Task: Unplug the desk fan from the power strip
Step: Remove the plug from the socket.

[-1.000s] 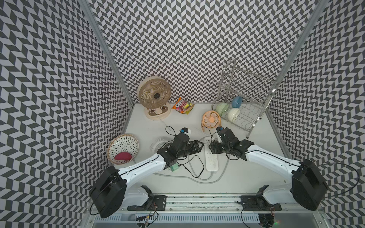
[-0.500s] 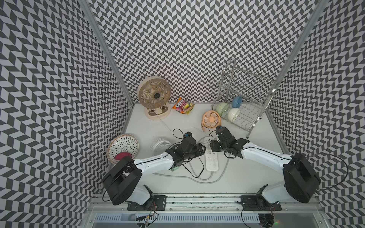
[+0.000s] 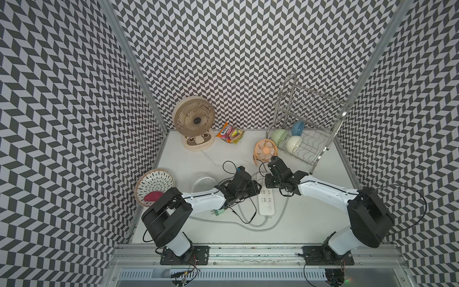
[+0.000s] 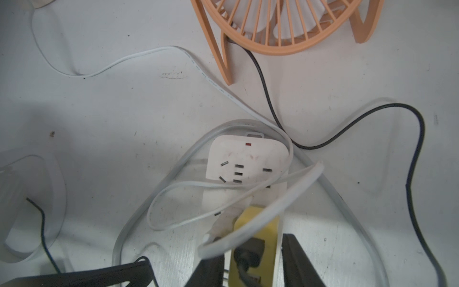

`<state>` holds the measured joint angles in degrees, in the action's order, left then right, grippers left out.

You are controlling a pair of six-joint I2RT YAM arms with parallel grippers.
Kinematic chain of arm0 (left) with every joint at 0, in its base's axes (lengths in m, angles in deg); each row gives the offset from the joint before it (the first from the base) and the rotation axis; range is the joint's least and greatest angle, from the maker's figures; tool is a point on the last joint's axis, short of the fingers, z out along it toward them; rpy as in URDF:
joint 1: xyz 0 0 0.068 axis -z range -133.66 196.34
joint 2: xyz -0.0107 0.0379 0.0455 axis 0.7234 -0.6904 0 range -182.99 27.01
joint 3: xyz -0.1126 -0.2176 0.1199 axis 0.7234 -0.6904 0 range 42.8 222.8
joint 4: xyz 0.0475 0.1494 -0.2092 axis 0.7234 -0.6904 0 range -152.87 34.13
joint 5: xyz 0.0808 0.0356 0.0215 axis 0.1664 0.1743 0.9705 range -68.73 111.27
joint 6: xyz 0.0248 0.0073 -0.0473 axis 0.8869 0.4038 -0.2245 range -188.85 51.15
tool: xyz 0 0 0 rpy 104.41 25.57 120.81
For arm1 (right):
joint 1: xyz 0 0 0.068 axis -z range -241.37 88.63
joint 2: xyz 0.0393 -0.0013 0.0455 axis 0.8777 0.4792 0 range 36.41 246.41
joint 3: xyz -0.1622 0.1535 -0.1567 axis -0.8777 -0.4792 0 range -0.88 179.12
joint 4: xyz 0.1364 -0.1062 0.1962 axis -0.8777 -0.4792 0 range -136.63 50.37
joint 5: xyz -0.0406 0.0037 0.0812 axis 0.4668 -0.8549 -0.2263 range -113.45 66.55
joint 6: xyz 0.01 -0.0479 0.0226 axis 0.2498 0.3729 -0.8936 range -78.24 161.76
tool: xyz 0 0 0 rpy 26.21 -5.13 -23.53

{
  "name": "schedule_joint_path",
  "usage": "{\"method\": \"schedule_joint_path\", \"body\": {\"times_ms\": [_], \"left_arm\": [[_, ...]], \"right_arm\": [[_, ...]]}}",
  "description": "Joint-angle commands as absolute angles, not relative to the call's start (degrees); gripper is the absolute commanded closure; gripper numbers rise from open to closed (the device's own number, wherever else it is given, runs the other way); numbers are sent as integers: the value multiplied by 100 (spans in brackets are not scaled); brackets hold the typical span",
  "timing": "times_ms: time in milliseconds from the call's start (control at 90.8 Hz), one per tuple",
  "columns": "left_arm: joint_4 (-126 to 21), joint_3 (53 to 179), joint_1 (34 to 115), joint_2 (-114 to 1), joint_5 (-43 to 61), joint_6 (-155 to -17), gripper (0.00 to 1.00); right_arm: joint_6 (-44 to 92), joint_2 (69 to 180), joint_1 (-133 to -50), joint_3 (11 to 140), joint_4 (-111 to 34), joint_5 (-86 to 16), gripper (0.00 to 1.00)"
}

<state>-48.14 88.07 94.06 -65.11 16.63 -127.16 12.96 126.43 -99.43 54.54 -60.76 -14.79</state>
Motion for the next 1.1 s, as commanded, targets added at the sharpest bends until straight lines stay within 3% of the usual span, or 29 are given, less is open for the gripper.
{"method": "schedule_joint_path", "body": {"times_ms": [0,154,386,1091], "left_arm": [[-4633,9062,9394,-6725,1547,-12593,48],[-4616,9137,9385,-6901,1519,-12566,48],[-4572,9123,9367,-7110,1479,-12651,49],[-5131,9330,9384,-7558,1472,-12804,52]], "right_arm": [[1231,12753,-9915,5612,-6147,-1178,62],[1197,12792,-9916,5555,-6177,-1285,64],[1300,12791,-9958,5604,-6161,-1620,61],[1416,13003,-10155,5869,-6447,-1273,65]]}}
